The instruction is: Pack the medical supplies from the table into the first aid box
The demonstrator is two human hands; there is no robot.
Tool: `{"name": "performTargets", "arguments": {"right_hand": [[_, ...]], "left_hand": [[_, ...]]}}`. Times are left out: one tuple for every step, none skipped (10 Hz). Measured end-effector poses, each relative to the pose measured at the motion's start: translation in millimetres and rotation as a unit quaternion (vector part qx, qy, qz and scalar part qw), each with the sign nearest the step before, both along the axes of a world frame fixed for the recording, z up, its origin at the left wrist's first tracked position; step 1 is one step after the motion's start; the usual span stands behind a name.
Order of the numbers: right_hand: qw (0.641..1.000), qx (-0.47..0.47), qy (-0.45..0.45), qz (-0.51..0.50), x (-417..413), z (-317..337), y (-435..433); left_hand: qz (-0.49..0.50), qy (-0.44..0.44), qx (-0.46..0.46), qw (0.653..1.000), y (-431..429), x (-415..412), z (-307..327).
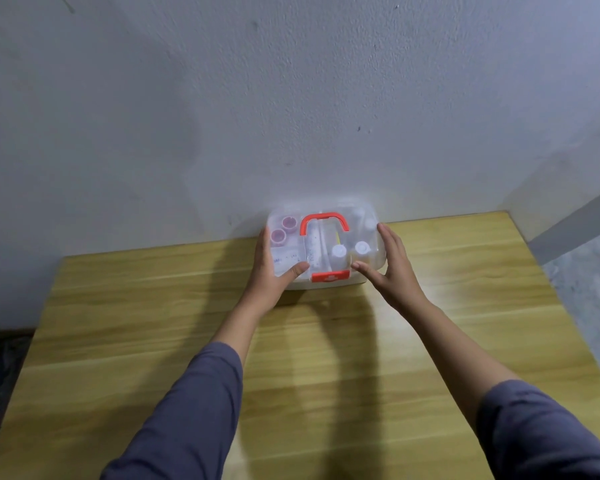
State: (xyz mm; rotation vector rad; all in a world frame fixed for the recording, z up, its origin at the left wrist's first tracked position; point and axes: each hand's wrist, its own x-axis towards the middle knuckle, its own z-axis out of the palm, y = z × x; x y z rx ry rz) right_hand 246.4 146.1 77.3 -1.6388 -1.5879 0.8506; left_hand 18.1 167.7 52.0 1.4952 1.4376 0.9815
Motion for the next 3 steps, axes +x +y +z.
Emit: {"name": "performTargets", "arguments": {"right_hand": [[1.0, -0.01, -0.018, 0.006, -0.8, 5.1, -2.1], [0.999, -0.03, -0.03, 0.018, -0.9, 18.6, -3.5], [0.997, -0.039, -0.05, 0.039, 7.4, 17.9, -16.5]], "left_hand": [[-0.001, 0.014, -0.032, 0.999, -1.3, -2.8, 7.0], [-0.015, 0.074, -0.079, 0.994, -7.4, -7.1, 22.4], [-0.018, 0.145, -0.157, 0.977, -43.0, -24.0, 18.0]]}}
